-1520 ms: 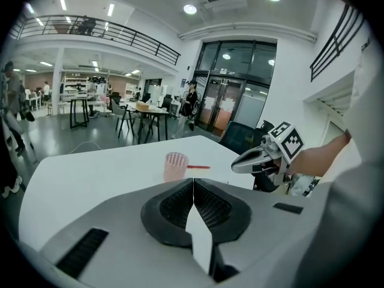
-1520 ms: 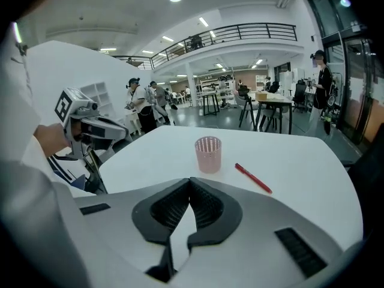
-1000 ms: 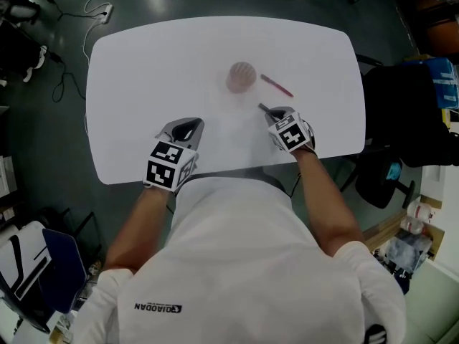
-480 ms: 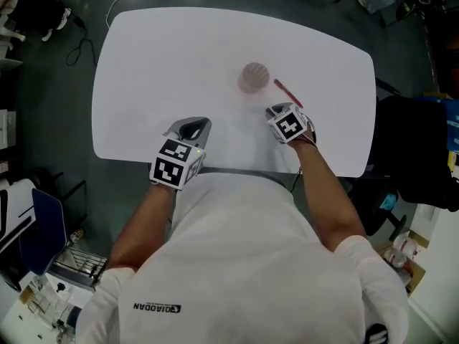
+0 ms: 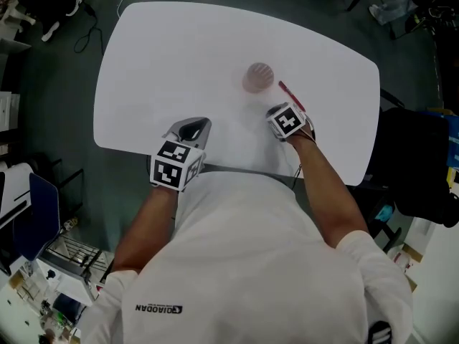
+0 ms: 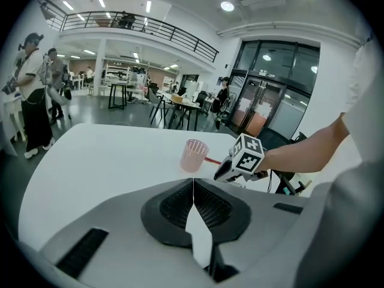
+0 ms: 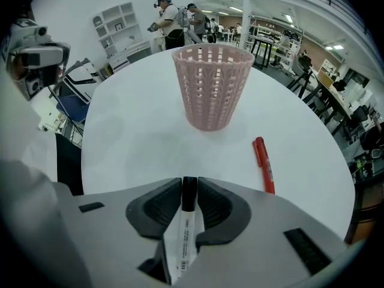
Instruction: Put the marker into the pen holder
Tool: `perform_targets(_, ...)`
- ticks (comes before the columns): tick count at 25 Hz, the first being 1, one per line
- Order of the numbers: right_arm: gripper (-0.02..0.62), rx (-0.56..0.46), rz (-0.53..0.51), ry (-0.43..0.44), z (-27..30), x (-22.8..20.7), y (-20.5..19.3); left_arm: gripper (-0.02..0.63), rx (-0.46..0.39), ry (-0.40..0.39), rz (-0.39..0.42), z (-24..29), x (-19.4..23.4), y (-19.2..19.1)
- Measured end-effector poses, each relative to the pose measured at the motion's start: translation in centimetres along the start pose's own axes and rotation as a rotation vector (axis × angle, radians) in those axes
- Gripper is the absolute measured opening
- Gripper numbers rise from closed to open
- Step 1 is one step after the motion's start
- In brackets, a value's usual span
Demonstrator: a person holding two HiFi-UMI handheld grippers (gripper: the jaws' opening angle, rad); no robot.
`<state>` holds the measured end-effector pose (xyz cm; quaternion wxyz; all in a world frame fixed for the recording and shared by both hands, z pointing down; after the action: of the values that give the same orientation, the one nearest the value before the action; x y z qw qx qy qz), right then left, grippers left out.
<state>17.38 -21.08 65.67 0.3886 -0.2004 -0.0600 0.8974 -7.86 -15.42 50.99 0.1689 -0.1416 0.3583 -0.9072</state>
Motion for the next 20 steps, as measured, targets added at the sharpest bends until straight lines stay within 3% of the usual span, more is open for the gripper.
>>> perform_targets(8, 0.089, -0.067, 0.002, -0.014, -2.3, 1.1, 0.6, 0.029, -0.009, 0.000, -0.011, -0.7, 0.3, 0.1)
perform_targets(20, 0.089, -0.326, 0.009, -0.029, -9.0, 4.7, 0.1, 0.029, -0.023, -0.035, 0.090, -0.8, -1.8, 2.0)
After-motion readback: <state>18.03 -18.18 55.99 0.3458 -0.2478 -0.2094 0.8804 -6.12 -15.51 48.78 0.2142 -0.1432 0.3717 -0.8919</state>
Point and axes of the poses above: the fingertips, and each gripper's own axes: z forward along the fingers, x to its left, y out of its top, the point moved 7 cm from there along -z, backward along the fingers, and after that the axes turned 15 degrees about y, right-handed, at the moved point
